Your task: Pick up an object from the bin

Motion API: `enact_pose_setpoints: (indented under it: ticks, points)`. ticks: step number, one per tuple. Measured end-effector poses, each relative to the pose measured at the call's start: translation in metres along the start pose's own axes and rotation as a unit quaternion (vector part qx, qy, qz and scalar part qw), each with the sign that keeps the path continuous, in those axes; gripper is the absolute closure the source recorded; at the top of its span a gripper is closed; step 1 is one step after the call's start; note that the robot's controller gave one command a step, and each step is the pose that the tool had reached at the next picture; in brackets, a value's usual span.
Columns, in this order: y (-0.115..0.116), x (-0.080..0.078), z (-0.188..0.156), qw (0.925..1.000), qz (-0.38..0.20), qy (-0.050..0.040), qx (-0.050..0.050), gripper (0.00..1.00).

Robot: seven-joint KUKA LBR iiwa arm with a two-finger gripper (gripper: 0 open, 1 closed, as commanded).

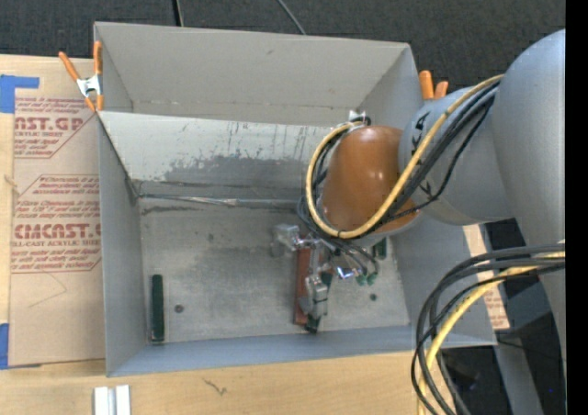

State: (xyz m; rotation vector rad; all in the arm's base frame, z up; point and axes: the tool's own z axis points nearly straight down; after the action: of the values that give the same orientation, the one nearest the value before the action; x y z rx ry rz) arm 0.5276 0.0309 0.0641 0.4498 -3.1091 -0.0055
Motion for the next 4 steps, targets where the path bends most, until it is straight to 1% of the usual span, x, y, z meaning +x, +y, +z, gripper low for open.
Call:
enact_pose_setpoints:
  ticks: [1,2,3,4]
  points:
    - [-0.07,-0.021,-0.005,0.9976,-0.07,-0.0009,0.001,0.0]
    - [-0.099,0.027,-0.007,0.9825,-0.186,-0.0011,0.001,1.0]
    - [-0.099,0.027,-0.007,0.9825,-0.187,-0.0011,0.001,1.0]
    - [-0.107,0.033,-0.007,0.9627,-0.271,-0.0016,0.001,1.0]
